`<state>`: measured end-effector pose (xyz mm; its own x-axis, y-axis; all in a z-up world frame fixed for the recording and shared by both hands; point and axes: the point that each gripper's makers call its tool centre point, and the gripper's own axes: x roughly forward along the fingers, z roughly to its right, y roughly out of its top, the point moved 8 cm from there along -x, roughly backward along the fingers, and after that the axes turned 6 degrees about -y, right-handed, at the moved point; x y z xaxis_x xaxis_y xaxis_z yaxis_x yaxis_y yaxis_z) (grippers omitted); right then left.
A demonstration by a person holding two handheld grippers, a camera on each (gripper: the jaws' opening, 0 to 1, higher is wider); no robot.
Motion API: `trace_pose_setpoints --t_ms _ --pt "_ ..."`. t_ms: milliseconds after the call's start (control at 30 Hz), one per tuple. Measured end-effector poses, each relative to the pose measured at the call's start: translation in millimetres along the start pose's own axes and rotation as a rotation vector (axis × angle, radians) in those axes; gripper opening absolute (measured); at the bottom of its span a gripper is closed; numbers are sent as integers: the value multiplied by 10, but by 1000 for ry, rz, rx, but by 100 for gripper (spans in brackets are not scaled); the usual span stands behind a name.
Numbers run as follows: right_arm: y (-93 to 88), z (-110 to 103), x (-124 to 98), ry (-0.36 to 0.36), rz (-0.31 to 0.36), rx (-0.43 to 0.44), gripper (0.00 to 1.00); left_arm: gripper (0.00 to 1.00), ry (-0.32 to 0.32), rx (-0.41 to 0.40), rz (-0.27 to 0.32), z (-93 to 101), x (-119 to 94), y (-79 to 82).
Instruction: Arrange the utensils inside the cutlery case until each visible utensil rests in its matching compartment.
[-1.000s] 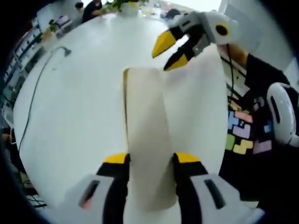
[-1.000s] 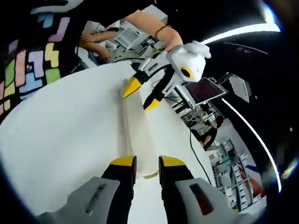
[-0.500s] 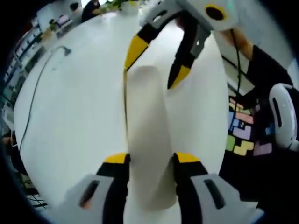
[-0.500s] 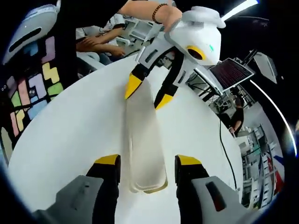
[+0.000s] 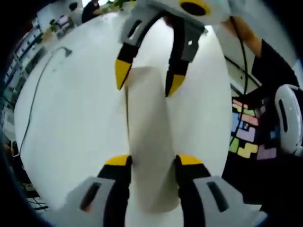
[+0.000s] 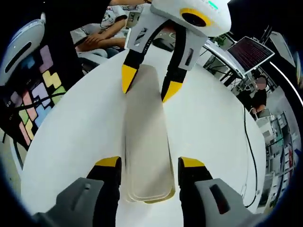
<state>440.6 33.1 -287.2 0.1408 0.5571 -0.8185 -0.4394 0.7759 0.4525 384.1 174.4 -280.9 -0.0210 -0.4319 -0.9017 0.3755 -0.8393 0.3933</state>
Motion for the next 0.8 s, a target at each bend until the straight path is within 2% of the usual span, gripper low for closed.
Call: trace_pose_setpoints --t_ms 200,367,433,667,800 --pt "37 6 47 61 -14 20 46 39 -3 -10 -1 10 10 2" --pt "29 3 112 125 -51 33 45 39 -2 -10 3 22 22 0" --pt "31 49 118 136 -62 31 45 40 -1 -10 4 26 26 0" --pt "53 -29 127 156 -87 40 43 41 0 -19 2 3 53 -23" --pt "43 53 131 161 -85 26 42 42 -2 -14 -1 -1 65 -38"
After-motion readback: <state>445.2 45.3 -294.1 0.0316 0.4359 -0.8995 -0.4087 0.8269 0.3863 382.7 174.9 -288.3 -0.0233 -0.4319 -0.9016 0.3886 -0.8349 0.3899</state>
